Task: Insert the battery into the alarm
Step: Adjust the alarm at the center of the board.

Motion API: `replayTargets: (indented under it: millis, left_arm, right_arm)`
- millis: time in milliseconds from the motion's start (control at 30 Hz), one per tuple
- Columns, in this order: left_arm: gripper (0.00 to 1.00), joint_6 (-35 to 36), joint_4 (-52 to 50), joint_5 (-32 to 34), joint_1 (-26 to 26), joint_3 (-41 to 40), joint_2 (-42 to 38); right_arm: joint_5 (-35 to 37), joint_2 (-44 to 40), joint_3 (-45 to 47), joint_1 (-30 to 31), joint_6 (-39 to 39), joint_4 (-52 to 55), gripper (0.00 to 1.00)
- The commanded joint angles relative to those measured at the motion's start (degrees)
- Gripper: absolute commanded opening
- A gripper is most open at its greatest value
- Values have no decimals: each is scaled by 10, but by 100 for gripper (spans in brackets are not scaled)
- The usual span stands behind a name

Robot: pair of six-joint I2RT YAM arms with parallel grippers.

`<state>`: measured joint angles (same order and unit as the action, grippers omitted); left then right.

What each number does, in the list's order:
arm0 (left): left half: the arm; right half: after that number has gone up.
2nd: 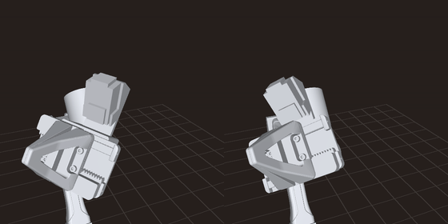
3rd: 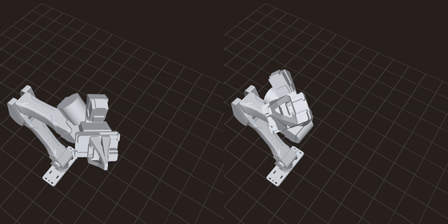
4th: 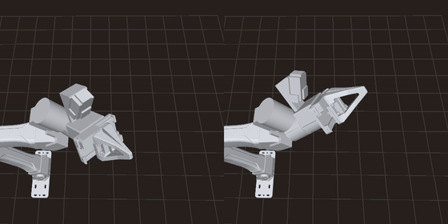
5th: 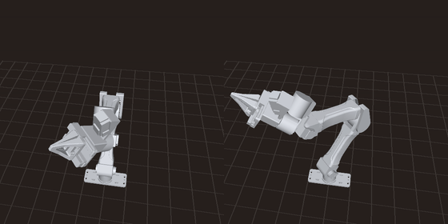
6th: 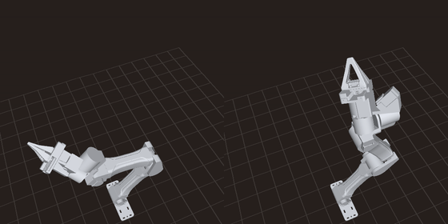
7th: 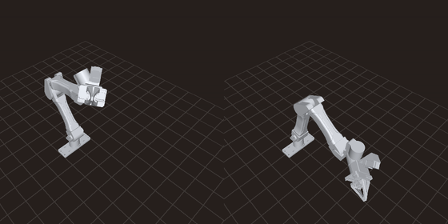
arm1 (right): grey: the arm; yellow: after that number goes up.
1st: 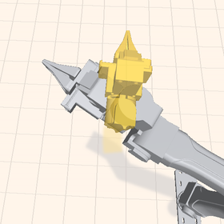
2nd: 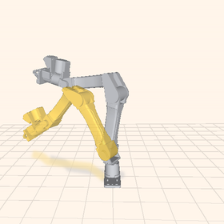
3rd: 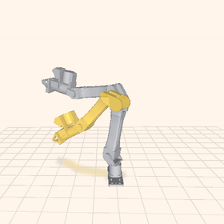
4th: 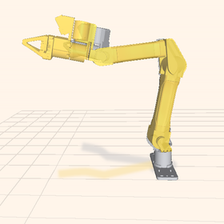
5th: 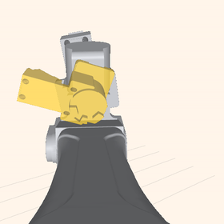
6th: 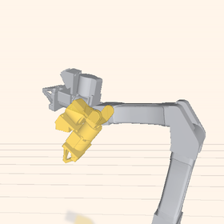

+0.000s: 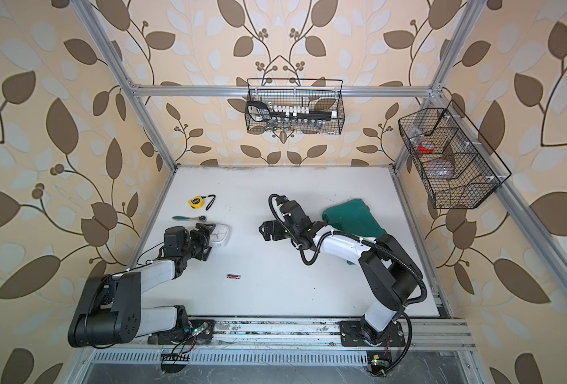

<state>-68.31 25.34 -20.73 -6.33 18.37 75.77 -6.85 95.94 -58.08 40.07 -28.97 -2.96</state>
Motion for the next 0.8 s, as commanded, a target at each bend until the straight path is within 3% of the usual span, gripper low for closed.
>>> replayTargets:
  millis: [0, 300, 767]
  left_arm:
    - [93, -18, 5, -5, -5, -23, 39]
    - [81, -24, 159, -31, -6, -36, 152]
    - [51, -8, 287, -51, -5, -37, 263]
  right_arm:
    - [-8, -11, 14, -3, -6, -14, 95]
    - [-21, 5, 8, -3, -13, -20, 94]
    - [-33, 30, -6, -3, -14, -20, 93]
